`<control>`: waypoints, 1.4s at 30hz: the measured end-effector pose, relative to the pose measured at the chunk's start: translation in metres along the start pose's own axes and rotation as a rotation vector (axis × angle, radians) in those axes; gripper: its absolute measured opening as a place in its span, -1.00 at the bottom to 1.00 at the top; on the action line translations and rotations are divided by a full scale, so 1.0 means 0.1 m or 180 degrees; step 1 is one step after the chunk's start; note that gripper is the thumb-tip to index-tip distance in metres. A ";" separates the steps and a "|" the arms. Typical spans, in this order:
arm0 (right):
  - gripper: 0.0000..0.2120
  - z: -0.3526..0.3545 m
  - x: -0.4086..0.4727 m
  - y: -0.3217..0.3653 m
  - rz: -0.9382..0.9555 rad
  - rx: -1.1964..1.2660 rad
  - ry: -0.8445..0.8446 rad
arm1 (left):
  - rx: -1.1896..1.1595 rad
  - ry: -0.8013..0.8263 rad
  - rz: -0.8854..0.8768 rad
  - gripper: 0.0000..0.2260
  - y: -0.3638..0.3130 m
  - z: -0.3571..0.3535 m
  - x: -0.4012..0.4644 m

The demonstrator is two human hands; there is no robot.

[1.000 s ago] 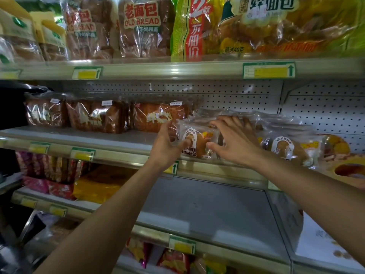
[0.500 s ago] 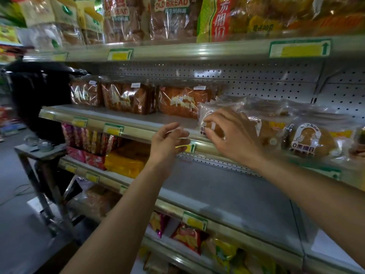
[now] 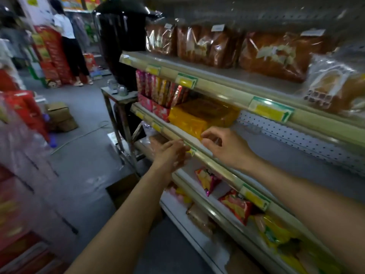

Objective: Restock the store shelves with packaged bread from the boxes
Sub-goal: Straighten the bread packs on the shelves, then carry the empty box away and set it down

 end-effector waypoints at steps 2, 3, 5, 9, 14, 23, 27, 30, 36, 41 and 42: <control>-0.84 -0.39 0.14 0.00 -0.0144 0.0412 0.0164 | 0.0072 -0.0198 0.0172 -0.89 0.12 0.31 0.22; -0.85 -0.59 0.21 0.01 -0.0191 0.0567 0.0249 | 0.0094 -0.0283 0.0289 -0.89 0.18 0.48 0.34; -0.88 -0.99 0.35 0.08 -0.0309 0.0771 0.0438 | 0.0141 -0.0476 0.0555 -0.86 0.30 0.86 0.60; -0.90 -1.82 0.63 0.19 -0.0616 0.1087 0.0767 | 0.0060 -0.0818 0.1003 -0.89 0.47 1.61 1.13; -0.90 -3.02 0.91 0.08 -0.1315 0.1180 0.1266 | 0.0115 -0.1228 0.1342 -0.83 0.73 2.54 1.80; -0.86 -5.00 1.07 -0.60 -0.2365 0.0851 0.1932 | 0.0520 -0.1610 0.1893 -0.87 1.64 3.69 2.92; -0.82 -5.82 0.83 -1.07 -0.2517 0.0598 0.2254 | 0.0579 -0.1612 0.2190 -0.83 2.30 3.98 3.31; -0.86 -6.28 0.53 -1.40 -0.2883 0.0516 0.2530 | 0.0714 -0.1620 0.2465 -0.73 2.81 4.15 3.47; -0.86 -7.40 -0.21 -2.33 -0.3866 0.0449 0.2564 | 0.0913 -0.1768 0.2846 -0.77 4.19 4.47 3.90; -0.55 -8.10 -0.74 -3.05 -0.4512 0.0347 0.2266 | 0.1308 -0.1808 0.2885 -0.67 5.08 4.64 4.35; -0.54 -8.22 -0.81 -3.15 -0.4663 0.0436 0.2178 | 0.1298 -0.1787 0.2828 -0.53 5.21 4.66 4.44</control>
Point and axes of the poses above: each hand's wrist, its own x-axis towards the middle knuckle, its own z-axis out of the back of the hand, y = z × x, the point moved 5 cm from there along x, towards the middle knuckle, and after that the axes turned 10 degrees about -y, right-handed, at the moved point
